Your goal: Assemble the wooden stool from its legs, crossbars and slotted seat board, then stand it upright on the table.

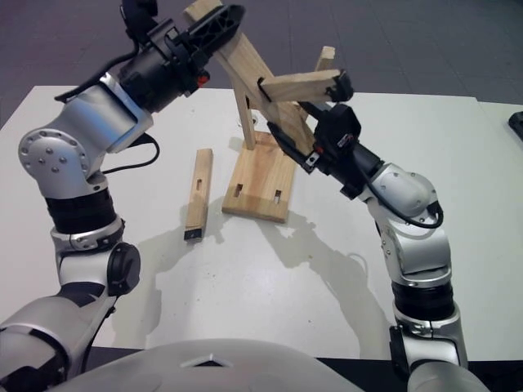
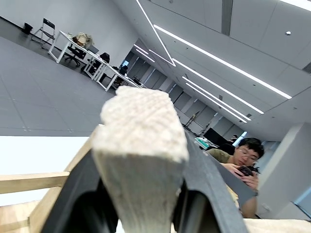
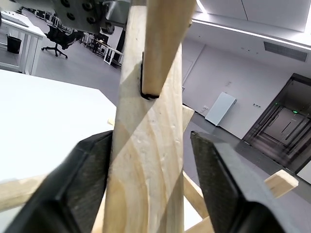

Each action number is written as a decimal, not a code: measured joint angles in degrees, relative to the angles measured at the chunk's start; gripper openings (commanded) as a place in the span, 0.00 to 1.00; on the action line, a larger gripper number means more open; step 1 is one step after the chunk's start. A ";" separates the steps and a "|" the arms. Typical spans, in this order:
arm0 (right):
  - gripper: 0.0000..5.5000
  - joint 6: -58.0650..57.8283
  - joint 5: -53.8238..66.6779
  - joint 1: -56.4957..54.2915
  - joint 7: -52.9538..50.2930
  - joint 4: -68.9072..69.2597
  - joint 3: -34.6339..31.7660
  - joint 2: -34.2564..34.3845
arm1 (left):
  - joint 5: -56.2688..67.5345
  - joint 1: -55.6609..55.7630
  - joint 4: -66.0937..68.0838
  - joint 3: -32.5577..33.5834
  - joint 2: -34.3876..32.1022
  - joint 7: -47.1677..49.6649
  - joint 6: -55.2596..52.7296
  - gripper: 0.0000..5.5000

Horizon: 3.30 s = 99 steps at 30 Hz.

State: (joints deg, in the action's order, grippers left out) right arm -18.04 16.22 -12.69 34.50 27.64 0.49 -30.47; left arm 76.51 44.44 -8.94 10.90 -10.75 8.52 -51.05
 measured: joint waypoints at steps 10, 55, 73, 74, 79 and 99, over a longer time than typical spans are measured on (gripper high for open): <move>0.91 -8.11 4.80 15.17 11.64 -4.02 0.06 -8.23 | -0.62 -6.40 -2.68 7.88 -3.86 5.04 2.77 0.19; 0.98 -19.80 -0.72 10.41 -22.30 -12.13 -0.31 15.12 | -27.96 -20.57 -21.33 -2.76 6.02 15.03 -2.84 0.19; 0.98 -23.81 -1.74 10.54 -22.57 -11.40 2.36 16.28 | -36.18 -18.46 -22.18 -8.62 7.29 13.15 -3.27 0.19; 0.98 -23.87 -1.74 10.54 -22.67 -11.40 2.29 16.37 | -37.16 -18.72 -22.44 -8.61 7.30 13.17 -2.88 0.19; 0.98 -24.10 -1.78 10.14 -23.61 -11.86 1.74 17.29 | -39.05 -19.42 -22.60 -8.50 7.81 12.30 -1.78 0.19; 0.98 -24.39 -3.16 9.09 -26.30 -12.90 1.27 19.50 | -42.67 -19.99 -25.15 -4.75 9.28 12.27 -3.07 0.19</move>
State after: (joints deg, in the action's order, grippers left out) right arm -42.43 13.06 -3.61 8.20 14.74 1.77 -10.98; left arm 33.84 24.45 -34.09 6.15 -1.46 20.80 -54.12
